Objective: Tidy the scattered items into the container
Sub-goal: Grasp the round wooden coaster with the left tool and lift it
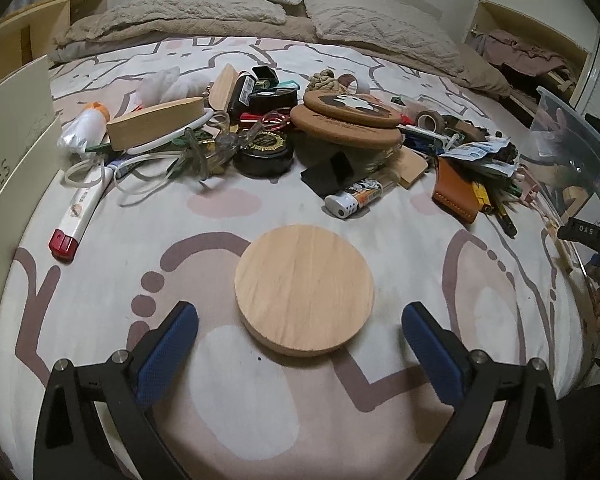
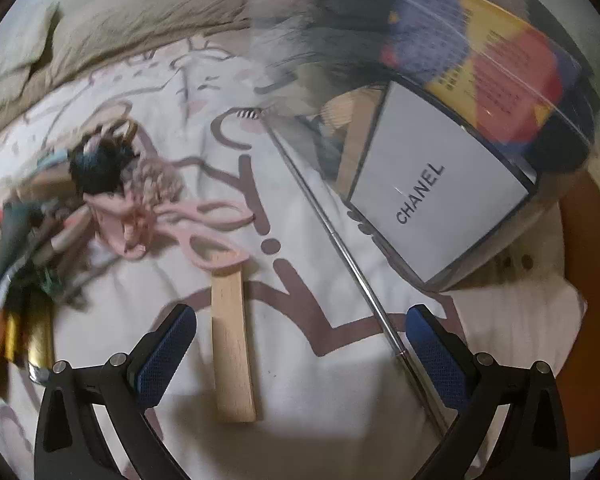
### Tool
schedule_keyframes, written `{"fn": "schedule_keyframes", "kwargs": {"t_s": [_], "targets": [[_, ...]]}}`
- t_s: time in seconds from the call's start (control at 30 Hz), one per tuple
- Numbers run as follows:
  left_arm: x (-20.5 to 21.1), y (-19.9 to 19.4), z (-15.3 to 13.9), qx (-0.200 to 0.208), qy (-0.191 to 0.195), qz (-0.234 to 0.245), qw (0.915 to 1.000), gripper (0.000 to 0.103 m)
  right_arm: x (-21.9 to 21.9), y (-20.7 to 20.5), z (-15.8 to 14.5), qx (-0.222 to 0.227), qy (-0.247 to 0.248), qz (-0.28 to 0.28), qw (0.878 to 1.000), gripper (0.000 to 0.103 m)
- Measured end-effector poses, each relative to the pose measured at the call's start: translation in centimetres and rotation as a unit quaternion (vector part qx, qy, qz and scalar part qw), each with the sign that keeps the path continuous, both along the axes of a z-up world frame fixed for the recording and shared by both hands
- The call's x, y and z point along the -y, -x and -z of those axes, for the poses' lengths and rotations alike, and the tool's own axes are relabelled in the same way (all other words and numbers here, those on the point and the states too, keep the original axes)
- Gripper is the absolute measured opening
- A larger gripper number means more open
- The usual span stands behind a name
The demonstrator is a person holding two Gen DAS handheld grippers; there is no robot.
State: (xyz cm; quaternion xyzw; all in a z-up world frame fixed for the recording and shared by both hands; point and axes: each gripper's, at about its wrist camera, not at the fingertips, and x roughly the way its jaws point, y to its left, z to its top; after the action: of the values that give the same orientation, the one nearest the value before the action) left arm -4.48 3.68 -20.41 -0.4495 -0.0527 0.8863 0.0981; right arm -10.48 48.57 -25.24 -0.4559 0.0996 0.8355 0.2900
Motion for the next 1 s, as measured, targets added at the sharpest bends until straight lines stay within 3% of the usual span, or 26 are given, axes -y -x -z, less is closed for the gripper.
{"fn": "schedule_keyframes", "kwargs": {"t_s": [0.07, 0.17, 0.23, 0.37, 0.67, 0.8, 0.9, 1.0], "targets": [[0.2, 0.0, -0.2, 0.002, -0.012, -0.003, 0.9999, 0.102, -0.6, -0.4, -0.1, -0.024, 0.054, 0.006, 0.998, 0.103], [0.2, -0.1, -0.4, 0.003, -0.025, 0.001, 0.9997, 0.098, -1.5, -0.5, 0.5, -0.060, 0.164, 0.002, 0.985, 0.103], [0.0, -0.1, -0.5, 0.001, -0.022, 0.006, 0.9997, 0.090, -1.4, -0.4, 1.0, -0.073, 0.223, -0.004, 0.972, 0.103], [-0.6, -0.3, -0.6, -0.003, -0.010, 0.015, 0.9998, 0.080, 0.0, -0.3, 1.1, -0.079, 0.271, -0.024, 0.959, 0.103], [-0.9, -0.4, -0.5, -0.005, -0.001, 0.015, 0.9999, 0.080, 4.0, 0.9, 1.2, -0.088, 0.360, -0.095, 0.924, 0.103], [-0.9, -0.4, -0.5, -0.005, -0.001, 0.016, 0.9999, 0.080, 4.7, 1.3, 0.6, -0.101, 0.364, -0.125, 0.917, 0.103], [-0.9, -0.4, -0.5, -0.005, -0.003, 0.015, 0.9999, 0.080, 4.7, 1.2, -1.3, -0.124, 0.309, -0.146, 0.932, 0.103], [-0.8, -0.4, -0.5, -0.005, -0.007, 0.015, 0.9998, 0.080, 3.5, 0.6, -2.5, -0.149, 0.248, -0.126, 0.949, 0.103]]}}
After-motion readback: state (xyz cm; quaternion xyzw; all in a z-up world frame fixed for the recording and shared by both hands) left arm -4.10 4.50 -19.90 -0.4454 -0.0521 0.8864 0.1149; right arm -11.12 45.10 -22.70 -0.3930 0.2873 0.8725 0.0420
